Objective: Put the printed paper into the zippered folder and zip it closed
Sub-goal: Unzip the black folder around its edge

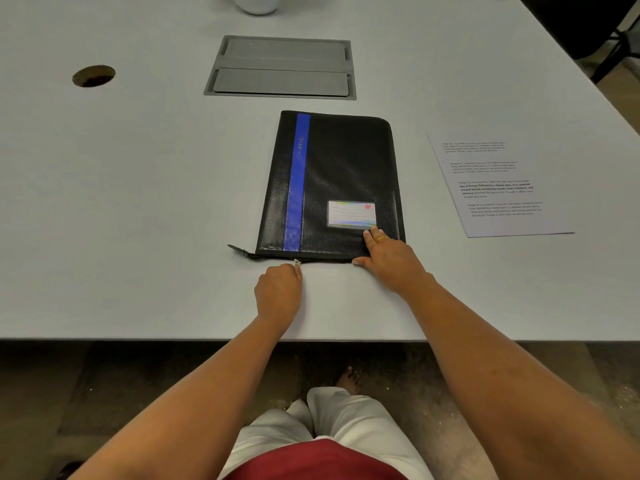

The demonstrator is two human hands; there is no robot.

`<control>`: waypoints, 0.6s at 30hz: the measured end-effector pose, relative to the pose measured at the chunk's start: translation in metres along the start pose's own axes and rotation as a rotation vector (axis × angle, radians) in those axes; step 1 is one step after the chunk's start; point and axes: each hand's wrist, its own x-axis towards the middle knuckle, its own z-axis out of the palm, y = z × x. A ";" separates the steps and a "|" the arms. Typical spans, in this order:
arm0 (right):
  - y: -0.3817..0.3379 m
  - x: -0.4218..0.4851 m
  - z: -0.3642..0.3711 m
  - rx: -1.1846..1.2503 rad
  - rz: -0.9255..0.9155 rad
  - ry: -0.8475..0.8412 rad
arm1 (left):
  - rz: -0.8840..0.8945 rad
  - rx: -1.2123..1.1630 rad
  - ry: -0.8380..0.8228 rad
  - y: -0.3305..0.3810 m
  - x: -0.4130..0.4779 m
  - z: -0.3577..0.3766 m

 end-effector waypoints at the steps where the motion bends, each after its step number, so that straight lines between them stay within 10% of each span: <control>1: 0.000 -0.001 -0.001 -0.029 -0.006 0.003 | 0.014 0.027 0.000 0.000 -0.001 0.000; 18: -0.003 -0.004 0.005 -0.138 -0.057 -0.015 | 0.039 -0.008 -0.009 -0.008 0.000 -0.004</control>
